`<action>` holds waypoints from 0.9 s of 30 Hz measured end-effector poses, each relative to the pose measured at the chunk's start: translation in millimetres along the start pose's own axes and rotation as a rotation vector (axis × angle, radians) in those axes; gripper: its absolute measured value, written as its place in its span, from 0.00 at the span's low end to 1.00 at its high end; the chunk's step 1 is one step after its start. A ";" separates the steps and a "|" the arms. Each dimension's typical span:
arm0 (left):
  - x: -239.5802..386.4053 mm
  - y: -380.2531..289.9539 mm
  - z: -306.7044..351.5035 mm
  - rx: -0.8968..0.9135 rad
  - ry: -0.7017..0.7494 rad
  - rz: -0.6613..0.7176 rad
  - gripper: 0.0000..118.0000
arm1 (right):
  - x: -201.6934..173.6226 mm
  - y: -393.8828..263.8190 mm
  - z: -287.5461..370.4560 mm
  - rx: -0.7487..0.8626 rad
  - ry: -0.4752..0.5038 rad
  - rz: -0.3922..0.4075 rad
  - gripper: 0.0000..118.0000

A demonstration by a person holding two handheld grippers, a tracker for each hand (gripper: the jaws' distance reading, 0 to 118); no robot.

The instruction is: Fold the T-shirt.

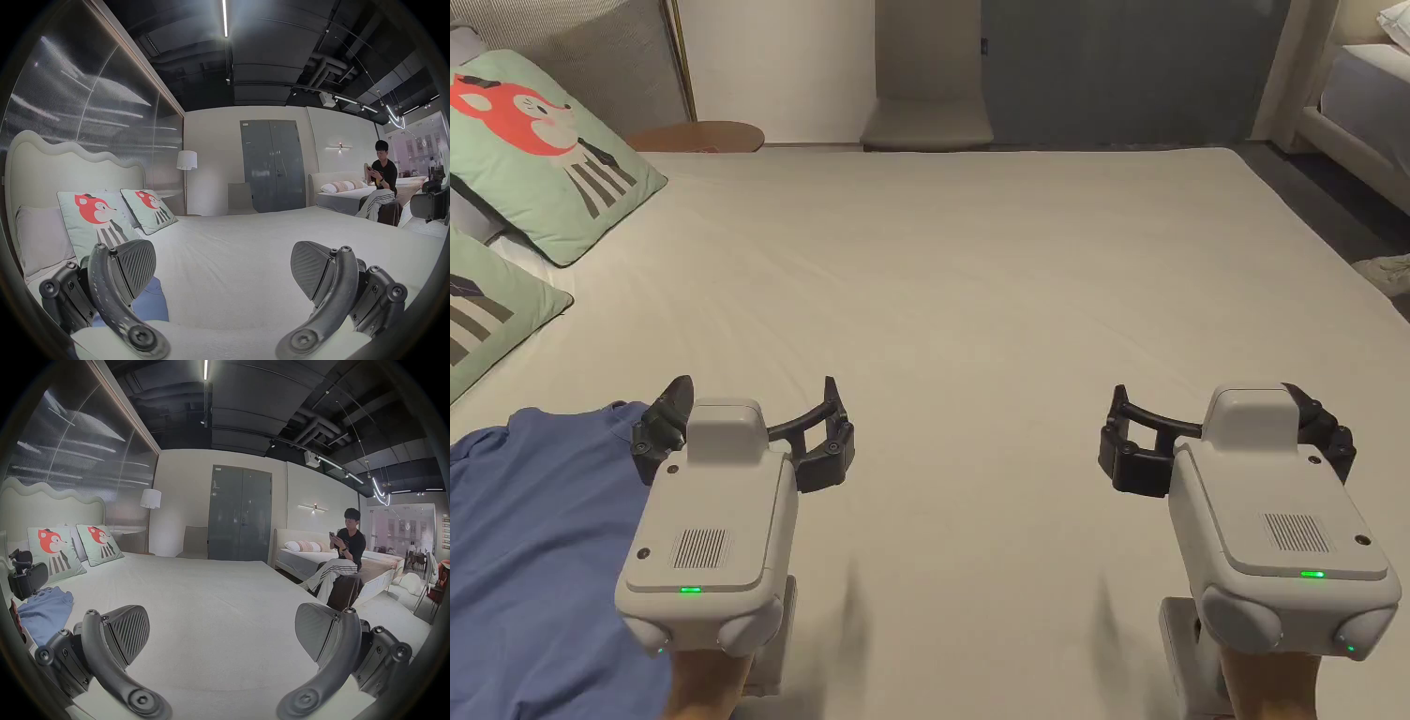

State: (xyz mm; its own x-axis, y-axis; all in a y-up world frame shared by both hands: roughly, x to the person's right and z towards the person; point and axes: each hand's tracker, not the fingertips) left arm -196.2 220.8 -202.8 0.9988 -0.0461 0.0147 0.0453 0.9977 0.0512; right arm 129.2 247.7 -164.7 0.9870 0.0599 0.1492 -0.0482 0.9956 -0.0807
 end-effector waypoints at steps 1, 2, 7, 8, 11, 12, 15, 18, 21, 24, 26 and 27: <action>0.1 0.2 0.1 0.001 0.000 0.000 0.94 | -0.1 0.4 0.3 0.001 0.001 0.002 1.00; 0.2 0.5 0.2 0.002 0.000 0.000 0.94 | 0.0 -0.3 -0.5 0.002 0.000 0.004 1.00; 0.5 2.0 0.7 0.009 -0.003 0.001 0.94 | 0.3 -1.2 -1.7 0.007 -0.002 0.012 1.00; 0.5 2.3 0.8 0.011 -0.003 0.002 0.94 | 0.5 -1.1 -1.8 0.009 -0.002 0.011 1.00; 0.9 3.0 1.0 0.016 -0.004 0.000 0.94 | 0.9 -0.8 -2.0 0.013 -0.002 0.010 1.00; 1.0 3.2 1.0 0.017 -0.005 0.000 0.94 | 0.9 -0.6 -2.0 0.013 -0.003 0.011 1.00; 1.3 3.6 1.0 0.019 -0.009 -0.002 0.94 | 1.7 -1.3 -3.6 0.014 -0.002 0.013 1.00; 1.8 3.8 1.4 0.020 -0.009 -0.005 0.94 | 1.9 -0.6 -3.2 0.015 -0.002 0.012 1.00; 2.3 3.9 1.9 0.020 -0.010 -0.006 0.94 | 2.2 0.2 -2.6 0.016 -0.001 0.011 1.00; 2.6 3.9 2.1 0.019 -0.011 -0.004 0.94 | 2.5 2.1 -0.8 0.018 -0.001 0.009 1.00; 2.8 4.0 2.3 0.020 -0.010 -0.003 0.94 | 2.9 1.6 -1.1 0.020 -0.002 0.009 1.00; 2.8 3.8 2.3 0.021 -0.010 -0.003 0.94 | 3.1 1.5 -1.1 0.021 -0.002 0.010 1.00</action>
State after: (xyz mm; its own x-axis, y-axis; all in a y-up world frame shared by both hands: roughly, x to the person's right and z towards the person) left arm -193.4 224.3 -200.3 0.9985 -0.0495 0.0245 0.0476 0.9963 0.0722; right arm 132.3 249.4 -165.5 0.9861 0.0695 0.1507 -0.0608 0.9963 -0.0614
